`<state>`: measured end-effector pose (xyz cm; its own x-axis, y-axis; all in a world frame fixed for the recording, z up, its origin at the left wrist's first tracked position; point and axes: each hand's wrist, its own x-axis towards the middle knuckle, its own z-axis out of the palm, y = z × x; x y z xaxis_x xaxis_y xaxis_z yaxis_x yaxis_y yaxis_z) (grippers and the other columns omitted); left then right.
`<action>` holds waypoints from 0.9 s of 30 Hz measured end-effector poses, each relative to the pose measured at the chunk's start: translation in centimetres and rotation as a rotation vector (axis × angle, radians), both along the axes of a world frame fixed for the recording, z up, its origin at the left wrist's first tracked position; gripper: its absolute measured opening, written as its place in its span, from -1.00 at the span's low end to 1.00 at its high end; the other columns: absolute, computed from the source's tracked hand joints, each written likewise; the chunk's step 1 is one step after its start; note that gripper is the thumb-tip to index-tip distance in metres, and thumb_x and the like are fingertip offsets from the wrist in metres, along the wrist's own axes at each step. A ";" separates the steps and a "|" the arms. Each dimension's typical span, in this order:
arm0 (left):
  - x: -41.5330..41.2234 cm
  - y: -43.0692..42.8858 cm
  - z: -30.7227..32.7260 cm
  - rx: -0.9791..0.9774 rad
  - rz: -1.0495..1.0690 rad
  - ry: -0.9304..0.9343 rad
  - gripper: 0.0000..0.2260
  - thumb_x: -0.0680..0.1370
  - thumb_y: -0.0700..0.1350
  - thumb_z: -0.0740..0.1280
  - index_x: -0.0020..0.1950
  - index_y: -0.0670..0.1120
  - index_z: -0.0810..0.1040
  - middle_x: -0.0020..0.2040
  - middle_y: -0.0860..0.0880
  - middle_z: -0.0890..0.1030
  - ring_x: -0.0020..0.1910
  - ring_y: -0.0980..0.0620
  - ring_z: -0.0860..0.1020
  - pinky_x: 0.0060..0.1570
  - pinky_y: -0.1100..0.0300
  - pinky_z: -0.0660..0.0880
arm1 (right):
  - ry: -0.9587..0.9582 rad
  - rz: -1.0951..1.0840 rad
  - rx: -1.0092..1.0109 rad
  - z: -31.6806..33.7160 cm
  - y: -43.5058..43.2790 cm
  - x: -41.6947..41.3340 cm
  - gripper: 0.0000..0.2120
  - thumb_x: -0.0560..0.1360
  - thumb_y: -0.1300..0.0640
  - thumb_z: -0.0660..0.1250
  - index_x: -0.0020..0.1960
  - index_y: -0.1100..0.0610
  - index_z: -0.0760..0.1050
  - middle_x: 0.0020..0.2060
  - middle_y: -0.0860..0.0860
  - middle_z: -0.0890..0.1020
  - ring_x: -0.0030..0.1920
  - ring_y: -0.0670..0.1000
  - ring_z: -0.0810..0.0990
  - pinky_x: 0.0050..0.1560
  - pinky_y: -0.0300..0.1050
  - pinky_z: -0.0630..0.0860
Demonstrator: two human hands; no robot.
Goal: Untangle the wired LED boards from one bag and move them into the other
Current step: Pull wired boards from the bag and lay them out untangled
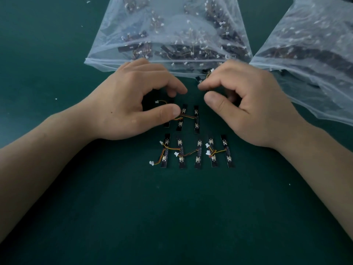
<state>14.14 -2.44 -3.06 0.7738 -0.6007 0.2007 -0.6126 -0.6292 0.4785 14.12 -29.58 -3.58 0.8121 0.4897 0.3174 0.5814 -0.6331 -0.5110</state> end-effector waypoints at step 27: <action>-0.1 0.1 0.1 -0.003 -0.025 -0.005 -0.62 0.62 0.17 0.28 0.30 -0.02 0.63 0.10 0.08 0.62 0.12 -0.07 0.55 0.27 -0.13 0.42 | -0.079 -0.043 -0.203 0.5 -0.3 -0.2 -0.69 0.52 0.07 0.31 0.22 -0.01 0.68 0.11 -0.10 0.60 0.15 -0.04 0.54 0.01 0.01 0.54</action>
